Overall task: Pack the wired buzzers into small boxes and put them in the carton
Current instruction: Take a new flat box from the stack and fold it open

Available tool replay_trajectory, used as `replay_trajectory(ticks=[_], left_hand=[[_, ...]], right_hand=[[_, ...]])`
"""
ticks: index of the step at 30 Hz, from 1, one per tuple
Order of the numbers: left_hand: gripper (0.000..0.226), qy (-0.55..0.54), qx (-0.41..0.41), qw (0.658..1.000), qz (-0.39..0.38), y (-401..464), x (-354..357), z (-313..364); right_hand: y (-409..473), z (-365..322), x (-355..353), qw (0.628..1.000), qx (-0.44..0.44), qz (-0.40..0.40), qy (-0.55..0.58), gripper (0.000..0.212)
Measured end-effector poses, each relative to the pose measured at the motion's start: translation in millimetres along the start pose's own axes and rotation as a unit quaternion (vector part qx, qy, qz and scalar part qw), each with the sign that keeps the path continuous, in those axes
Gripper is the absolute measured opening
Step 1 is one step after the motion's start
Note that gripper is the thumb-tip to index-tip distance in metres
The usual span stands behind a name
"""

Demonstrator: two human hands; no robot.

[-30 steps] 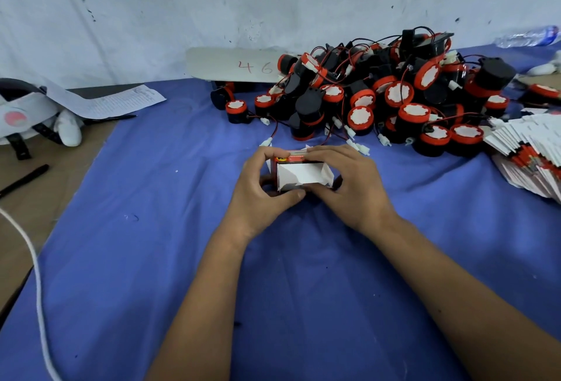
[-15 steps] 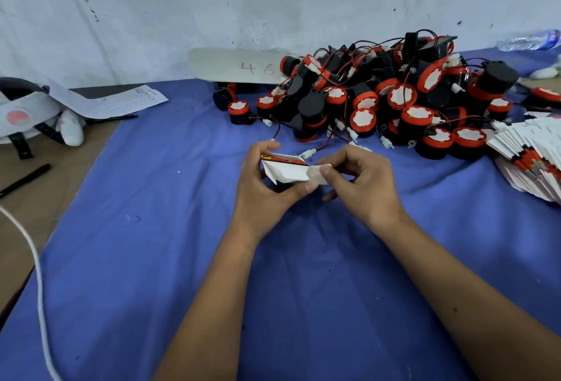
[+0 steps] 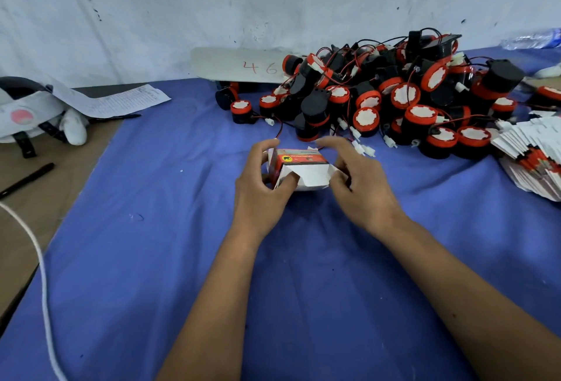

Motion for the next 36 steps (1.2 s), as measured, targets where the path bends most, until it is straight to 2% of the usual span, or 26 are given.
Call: replay_trajectory(ticks=[2,7,12,14,16,20,23,28,32,36], left_hand=[[0.053,0.009,0.002,1.0,-0.008,0.3,0.0,-1.9],[0.047,0.007,-0.006,1.0,-0.007,1.4,-0.8,-2.8],[0.04,-0.022,0.01,1.0,-0.019,-0.4,1.4,-0.2],[0.049,-0.048,-0.003,0.998,-0.043,0.4,3.0,0.6],[0.069,-0.067,-0.016,0.994,-0.089,0.0,5.9,1.1],[0.101,-0.138,-0.059,0.976,-0.159,-4.8,14.7,1.9],[0.091,-0.168,-0.092,0.973,-0.127,-6.3,18.9,4.1],[0.068,-0.161,-0.069,0.982,-0.074,-5.9,21.1,3.4],[0.067,-0.177,-0.056,0.982,-0.022,-2.0,14.7,3.4],[0.071,-0.17,-0.045,0.984,-0.005,-2.7,10.8,5.4]], right_hand=[[-0.2,-1.9,1.9,0.998,-0.023,-0.053,-0.009,0.063],[-2.3,-0.7,2.7,0.991,-0.04,-0.123,-0.02,0.066],[0.6,4.1,2.9,0.996,-0.071,-0.05,-0.011,0.057],[1.3,5.9,3.1,0.997,-0.072,-0.034,-0.014,0.055],[1.9,7.5,2.5,0.997,-0.066,-0.028,-0.01,0.055],[2.2,4.4,2.9,0.995,-0.06,-0.065,-0.037,0.063],[0.8,0.4,4.5,0.994,-0.055,-0.081,-0.048,0.064],[-0.1,-3.2,1.5,0.995,-0.069,-0.068,-0.012,0.062],[-0.9,-5.1,-1.9,0.993,-0.052,-0.041,0.098,0.072],[-0.8,-3.0,1.7,0.995,-0.018,-0.019,0.095,0.064]])
Point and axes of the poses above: each hand's wrist, its own y-axis towards the middle knuckle, its own x-axis out of the palm, z = x × y, the point moved 3 cm from there along y, towards the middle knuckle, and after that the axes turned 7 degrees about -x, right-handed, at the moved point
